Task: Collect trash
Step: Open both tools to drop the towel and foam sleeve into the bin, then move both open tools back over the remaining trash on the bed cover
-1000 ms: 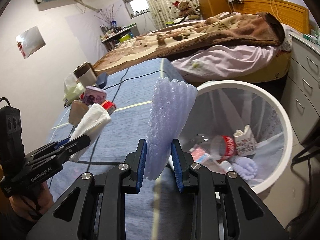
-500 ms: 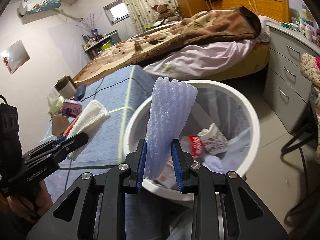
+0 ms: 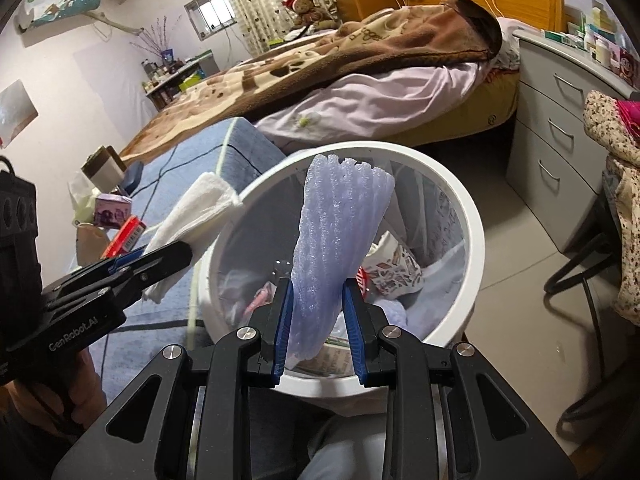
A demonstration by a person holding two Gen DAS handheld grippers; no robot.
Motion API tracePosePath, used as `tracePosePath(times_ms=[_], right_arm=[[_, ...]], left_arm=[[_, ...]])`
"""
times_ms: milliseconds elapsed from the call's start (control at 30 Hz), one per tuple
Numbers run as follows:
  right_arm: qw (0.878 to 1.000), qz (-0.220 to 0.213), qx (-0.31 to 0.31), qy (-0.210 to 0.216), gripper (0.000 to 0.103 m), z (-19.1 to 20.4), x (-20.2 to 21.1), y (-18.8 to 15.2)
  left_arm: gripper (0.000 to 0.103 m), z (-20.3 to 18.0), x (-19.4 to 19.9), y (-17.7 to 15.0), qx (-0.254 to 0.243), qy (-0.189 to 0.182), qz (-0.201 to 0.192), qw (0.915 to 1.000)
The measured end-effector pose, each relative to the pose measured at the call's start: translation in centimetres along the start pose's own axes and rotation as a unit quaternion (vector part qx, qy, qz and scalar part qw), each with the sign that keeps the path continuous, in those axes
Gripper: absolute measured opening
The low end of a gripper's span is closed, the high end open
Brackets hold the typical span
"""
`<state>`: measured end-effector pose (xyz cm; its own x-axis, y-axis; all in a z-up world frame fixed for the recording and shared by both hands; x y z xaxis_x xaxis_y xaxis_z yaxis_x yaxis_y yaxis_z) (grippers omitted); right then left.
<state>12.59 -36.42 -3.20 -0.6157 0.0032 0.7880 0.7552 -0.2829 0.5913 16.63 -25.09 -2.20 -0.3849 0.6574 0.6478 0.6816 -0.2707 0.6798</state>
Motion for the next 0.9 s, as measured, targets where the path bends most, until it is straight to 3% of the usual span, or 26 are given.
tracePosePath(times_ms=[100,167,200,433,533,900], right_arm=[[1.000,0.006,-0.001,-0.009,0.037,-0.4,-0.3,0.0],[1.000,0.005,-0.005,-0.010,0.054,-0.7,-0.3,0.0],[1.000,0.003,-0.007,-0.010,0.055,-0.8,-0.2,0.0],[1.000,-0.004,-0.013,-0.011,0.055,-1.0,0.3,0.0],[1.000,-0.009,-0.011,-0.007,0.055,-0.7,0.7,0.0],[0.999,-0.030,0.019,0.011,0.055,1.9,2.5,0.0]], left_arm=[[0.030,0.1,-1.0,0.2,0.001,-0.007,0.006,1.0000],[0.032,0.2,-1.6,0.3,0.003,-0.017,0.011,0.9998],[0.032,0.3,-1.7,0.4,0.003,-0.021,0.010,0.9997],[0.036,0.4,-1.4,0.5,0.004,-0.024,0.000,0.9997],[0.050,0.4,-0.8,0.6,0.006,-0.023,-0.008,0.9997],[0.050,1.5,3.2,-0.8,0.020,-0.003,-0.026,0.9994]])
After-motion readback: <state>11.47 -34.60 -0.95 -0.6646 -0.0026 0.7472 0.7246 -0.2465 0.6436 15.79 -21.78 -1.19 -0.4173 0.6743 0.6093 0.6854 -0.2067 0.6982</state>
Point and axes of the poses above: each gripper's, at about its wrist camera, not at the fingertips, and x roughly against the way its jaws point, z to its left, y to its top, the point moved 2 cm from there along -x, roughly the way its jaws point, and after that the axes turned 9 degrees about -y, right-handed, at the moved point
